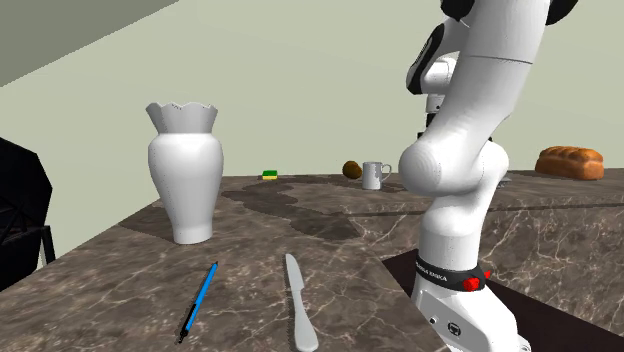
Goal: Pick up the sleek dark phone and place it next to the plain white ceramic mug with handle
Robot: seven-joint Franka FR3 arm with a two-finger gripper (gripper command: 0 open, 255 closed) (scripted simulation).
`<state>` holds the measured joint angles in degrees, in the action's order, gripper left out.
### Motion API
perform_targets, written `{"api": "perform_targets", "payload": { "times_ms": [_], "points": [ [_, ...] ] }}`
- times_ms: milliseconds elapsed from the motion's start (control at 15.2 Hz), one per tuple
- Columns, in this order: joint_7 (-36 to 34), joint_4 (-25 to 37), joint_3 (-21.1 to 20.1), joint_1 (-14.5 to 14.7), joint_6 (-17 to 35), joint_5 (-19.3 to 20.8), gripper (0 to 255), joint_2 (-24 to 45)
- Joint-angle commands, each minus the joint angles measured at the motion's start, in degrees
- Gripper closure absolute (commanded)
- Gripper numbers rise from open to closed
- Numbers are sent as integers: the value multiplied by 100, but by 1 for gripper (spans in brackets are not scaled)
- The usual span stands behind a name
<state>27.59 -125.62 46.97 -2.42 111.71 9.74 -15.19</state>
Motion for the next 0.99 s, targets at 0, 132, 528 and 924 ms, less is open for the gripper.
{"api": "perform_targets", "payload": {
  "times_ms": [0, 132, 528, 924],
  "points": [
    [25, -122, 41, 5, 168, -20, 255, 53],
    [61, -228, 86, 16, 331, -53, 255, 123],
    [202, -517, 232, 63, 823, -200, 255, 382],
    [412, -764, 382, 130, 1322, -446, 255, 724]
  ]
}}
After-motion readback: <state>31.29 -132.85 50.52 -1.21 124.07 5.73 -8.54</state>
